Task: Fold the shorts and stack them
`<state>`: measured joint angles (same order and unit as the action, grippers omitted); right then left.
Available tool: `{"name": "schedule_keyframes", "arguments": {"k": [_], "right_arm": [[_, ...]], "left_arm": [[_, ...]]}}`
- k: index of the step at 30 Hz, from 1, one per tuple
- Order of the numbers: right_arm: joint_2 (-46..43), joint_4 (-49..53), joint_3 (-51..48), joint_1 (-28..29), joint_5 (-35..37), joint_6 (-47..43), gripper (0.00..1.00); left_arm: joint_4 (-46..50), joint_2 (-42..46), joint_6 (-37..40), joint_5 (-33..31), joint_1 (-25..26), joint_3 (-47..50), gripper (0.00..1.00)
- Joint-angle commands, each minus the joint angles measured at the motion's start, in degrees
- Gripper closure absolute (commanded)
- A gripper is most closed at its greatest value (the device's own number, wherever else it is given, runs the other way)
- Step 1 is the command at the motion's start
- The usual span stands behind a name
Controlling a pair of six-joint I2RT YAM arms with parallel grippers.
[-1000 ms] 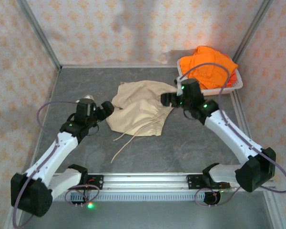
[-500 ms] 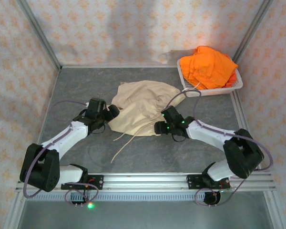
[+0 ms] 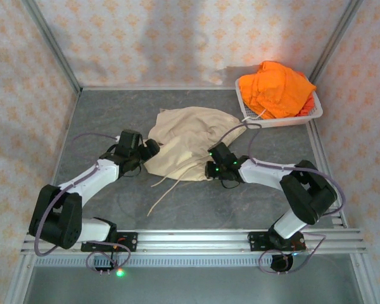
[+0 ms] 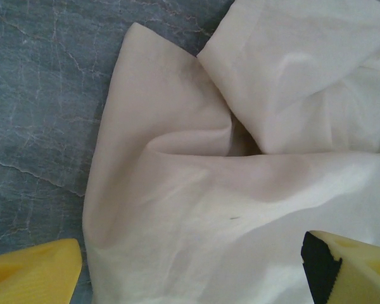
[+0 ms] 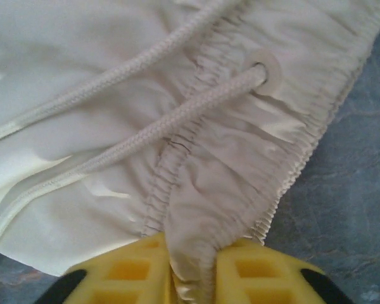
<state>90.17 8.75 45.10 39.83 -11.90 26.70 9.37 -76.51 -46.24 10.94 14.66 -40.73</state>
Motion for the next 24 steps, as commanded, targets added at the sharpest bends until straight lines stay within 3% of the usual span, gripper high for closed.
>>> {"name": "schedule_keyframes", "arguments": {"k": [1,9,24], "right_arm": [[-1.36,3.89,2.36,0.26,6.83,0.23,1.00],[-11.41,11.21,2.71,-0.80,13.55,-2.45,1.00],[-11.76,11.77,0.51,-1.47,13.32,-1.12,1.00]], "left_arm": [[1.18,-0.63,2.38,-3.49,0.37,-2.01,0.09],[3.58,-1.11,3.36,-6.58,0.20,-3.69,0.15],[-2.16,-12.60,-0.81,-6.10,0.11,-4.95,0.34]]}}
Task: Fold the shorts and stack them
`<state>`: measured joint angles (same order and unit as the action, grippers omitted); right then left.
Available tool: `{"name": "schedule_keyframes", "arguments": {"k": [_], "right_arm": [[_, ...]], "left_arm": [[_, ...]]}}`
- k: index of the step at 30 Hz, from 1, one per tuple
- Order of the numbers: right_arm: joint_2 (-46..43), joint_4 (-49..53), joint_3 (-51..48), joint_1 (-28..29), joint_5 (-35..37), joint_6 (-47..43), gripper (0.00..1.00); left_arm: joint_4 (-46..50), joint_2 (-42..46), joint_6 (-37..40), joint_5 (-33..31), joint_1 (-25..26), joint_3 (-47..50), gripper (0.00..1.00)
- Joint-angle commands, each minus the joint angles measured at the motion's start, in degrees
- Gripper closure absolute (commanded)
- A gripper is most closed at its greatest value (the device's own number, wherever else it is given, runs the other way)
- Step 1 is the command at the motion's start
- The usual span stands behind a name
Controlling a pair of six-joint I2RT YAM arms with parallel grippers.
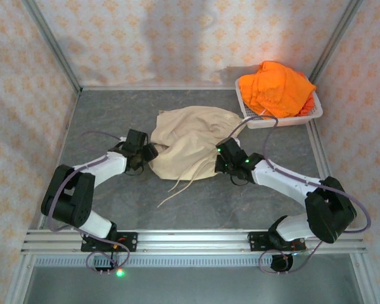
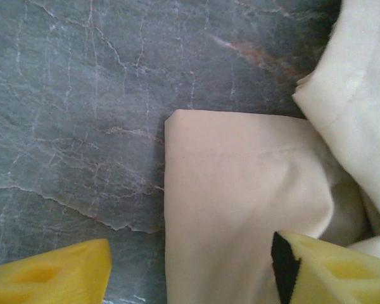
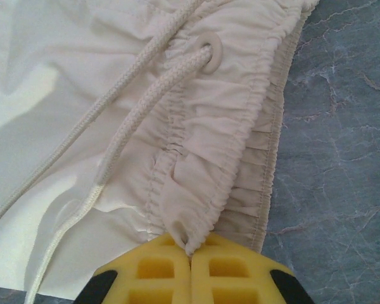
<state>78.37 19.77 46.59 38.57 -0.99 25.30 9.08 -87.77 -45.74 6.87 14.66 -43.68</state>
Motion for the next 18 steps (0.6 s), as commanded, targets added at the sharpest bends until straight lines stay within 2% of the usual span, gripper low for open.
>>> {"name": "schedule_keyframes", "arguments": {"k": [1,4,7,9,12,13,14,18], "right_arm": [[0.04,0.73,-1.06,-0.20,2.41,0.15,1.00],[0.24,0.63,-1.19,-0.22,2.40,0.08,1.00],[0.47,0.57,-1.24,-0.25,2.30,0.01,1.00],[0.47,0.68,-1.22,-0.33,2.51,-0.07,1.00],[0.15,0.80,-1.17,-0.81,2.53,-0.24,1.00],[0.04,0.86,-1.06,-1.15,2.34,-0.48,1.00],[-0.04,0.96,-0.77,-1.65,2.23,-0.69,1.00],[1.18,1.82,3.49,-5.05,-0.49,-3.51,1.00]], "left_arm": [[-2.26,-1.95,-1.47,-1.96,0.12,-2.22,0.35],[-3.74,-4.14,-2.59,-1.51,0.11,-3.02,0.40],[-4.79,-6.18,-3.36,-0.93,0.12,-4.34,0.52],[-5.16,-7.48,-3.79,-0.40,0.11,-5.41,0.64],[-5.21,-7.57,-4.37,-1.07,0.03,-6.23,0.92],[-4.68,-7.10,-4.11,-1.80,0.04,-6.55,0.97],[-3.49,-6.23,-3.46,-2.92,-0.06,-7.20,1.00],[3.19,-2.17,0.55,-6.51,-2.07,-12.38,1.00]]}}
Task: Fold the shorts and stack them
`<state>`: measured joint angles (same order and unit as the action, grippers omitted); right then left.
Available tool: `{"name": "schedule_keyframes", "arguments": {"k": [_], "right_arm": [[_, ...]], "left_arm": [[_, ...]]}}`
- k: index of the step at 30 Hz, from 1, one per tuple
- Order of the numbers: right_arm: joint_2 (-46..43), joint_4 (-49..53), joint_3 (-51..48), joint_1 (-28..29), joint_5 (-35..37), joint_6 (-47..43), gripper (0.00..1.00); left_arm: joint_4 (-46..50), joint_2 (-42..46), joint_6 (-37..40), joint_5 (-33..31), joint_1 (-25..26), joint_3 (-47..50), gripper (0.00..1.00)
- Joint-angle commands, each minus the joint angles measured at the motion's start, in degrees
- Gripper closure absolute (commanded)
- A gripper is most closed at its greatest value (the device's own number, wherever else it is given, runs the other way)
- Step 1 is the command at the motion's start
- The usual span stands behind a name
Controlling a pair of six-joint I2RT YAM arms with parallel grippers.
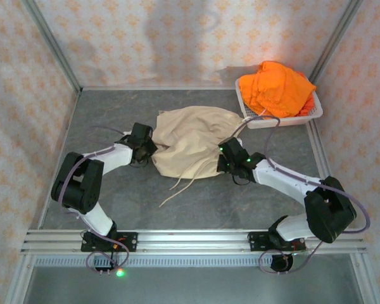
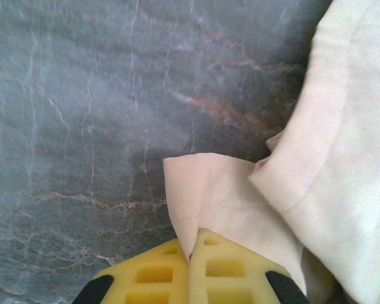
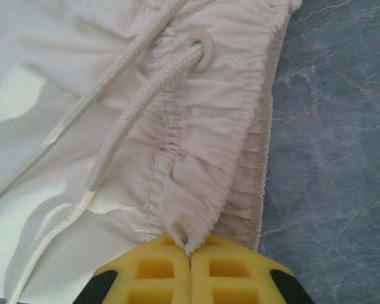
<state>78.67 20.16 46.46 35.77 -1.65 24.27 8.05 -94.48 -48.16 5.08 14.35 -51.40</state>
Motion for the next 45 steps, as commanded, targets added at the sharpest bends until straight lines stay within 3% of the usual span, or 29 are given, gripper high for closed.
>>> {"name": "schedule_keyframes", "arguments": {"k": [1,6,14,18,22,29,31,33,36,37,42,44,45], "right_arm": [[1.68,1.99,5.74,-3.00,-0.29,-3.68,1.00],[9.37,7.08,23.87,-6.50,-1.75,-11.07,1.00],[23.93,17.22,64.08,-11.84,-8.53,-14.01,1.00],[24.99,18.20,73.48,-11.80,-11.07,-16.16,1.00],[20.33,14.77,67.03,-11.82,-11.35,-18.12,1.00],[9.61,7.32,36.82,-11.06,-15.96,-18.38,1.00],[7.97,7.71,29.64,-9.93,-16.48,-17.80,1.00],[7.12,8.55,24.07,-8.45,-16.07,-16.85,0.85],[7.10,10.93,20.73,-7.99,-11.78,-14.18,0.45],[7.04,11.61,20.40,-7.99,-11.13,-14.10,0.38],[3.29,10.76,16.73,-7.82,-12.45,-11.92,0.32],[1.17,8.72,13.75,-7.27,-13.74,-10.41,0.29],[0.47,7.99,12.49,-7.05,-14.05,-10.07,0.28]], "left_arm": [[5.68,5.09,3.84,-4.81,-2.67,-6.41,1.00],[14.47,5.65,8.45,-5.15,-7.25,-19.72,1.00],[30.03,2.30,16.03,-8.37,-11.80,-49.83,1.00],[33.75,5.15,20.37,-11.48,-11.80,-57.14,1.00],[30.73,14.06,20.68,-11.74,-11.58,-47.88,1.00],[25.28,32.11,14.43,-15.89,-5.62,-11.56,1.00],[24.63,34.98,11.20,-16.24,-3.41,-2.84,0.94],[22.62,36.37,8.54,-14.07,-2.79,4.60,0.74],[22.21,35.37,8.58,-13.90,-2.79,7.50,0.43],[23.13,34.90,9.12,-14.00,-2.82,6.55,0.39],[26.91,36.70,8.66,-10.33,-2.84,4.05,0.32],[27.96,38.93,7.00,-9.21,-2.83,6.73,0.17],[27.93,39.95,6.34,-8.82,-2.84,8.24,0.16]]}}
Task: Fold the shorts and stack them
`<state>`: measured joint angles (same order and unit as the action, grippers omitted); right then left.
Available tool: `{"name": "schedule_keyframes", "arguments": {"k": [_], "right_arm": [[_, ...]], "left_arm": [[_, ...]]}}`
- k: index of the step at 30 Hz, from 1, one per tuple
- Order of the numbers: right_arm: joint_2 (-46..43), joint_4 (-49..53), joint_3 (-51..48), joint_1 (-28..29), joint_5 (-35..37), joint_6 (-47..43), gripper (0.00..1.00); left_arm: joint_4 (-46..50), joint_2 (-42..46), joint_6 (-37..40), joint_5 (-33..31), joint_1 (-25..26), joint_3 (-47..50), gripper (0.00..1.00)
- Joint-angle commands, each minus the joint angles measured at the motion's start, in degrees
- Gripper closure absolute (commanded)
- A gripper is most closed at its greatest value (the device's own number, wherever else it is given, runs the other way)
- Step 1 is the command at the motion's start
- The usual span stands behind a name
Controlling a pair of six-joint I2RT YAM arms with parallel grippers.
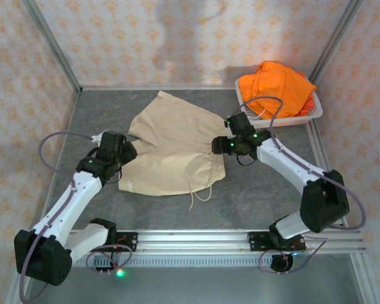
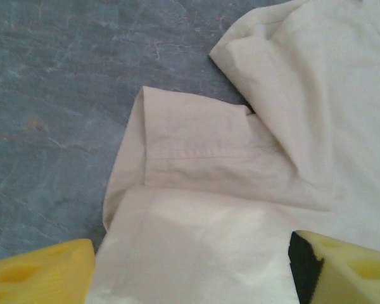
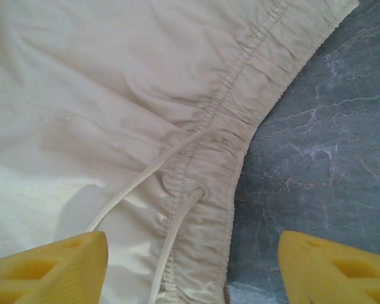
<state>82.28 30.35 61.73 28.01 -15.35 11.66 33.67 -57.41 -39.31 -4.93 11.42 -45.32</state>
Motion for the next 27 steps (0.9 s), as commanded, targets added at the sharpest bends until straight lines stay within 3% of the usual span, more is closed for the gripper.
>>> {"name": "schedule_keyframes", "arguments": {"k": [1,7,17,27], "right_arm": [[-3.44,-2.82,-3.88,0.91,-0.31,2.94,0.27],[1.79,-3.88,-2.47,0.33,6.91,3.70,0.20],[19.08,-9.02,8.21,-4.13,3.57,11.09,0.19],[34.12,-9.31,20.12,-5.59,5.51,12.86,0.37]], "left_arm": [[2.18,3.84,-3.11,1.28,0.14,3.80,0.13],[-3.42,2.36,-5.21,5.19,0.09,8.48,0.08],[-10.19,-7.45,-6.25,7.94,0.48,10.11,0.00],[-12.33,-8.95,-6.00,7.58,0.62,11.39,0.00]]}}
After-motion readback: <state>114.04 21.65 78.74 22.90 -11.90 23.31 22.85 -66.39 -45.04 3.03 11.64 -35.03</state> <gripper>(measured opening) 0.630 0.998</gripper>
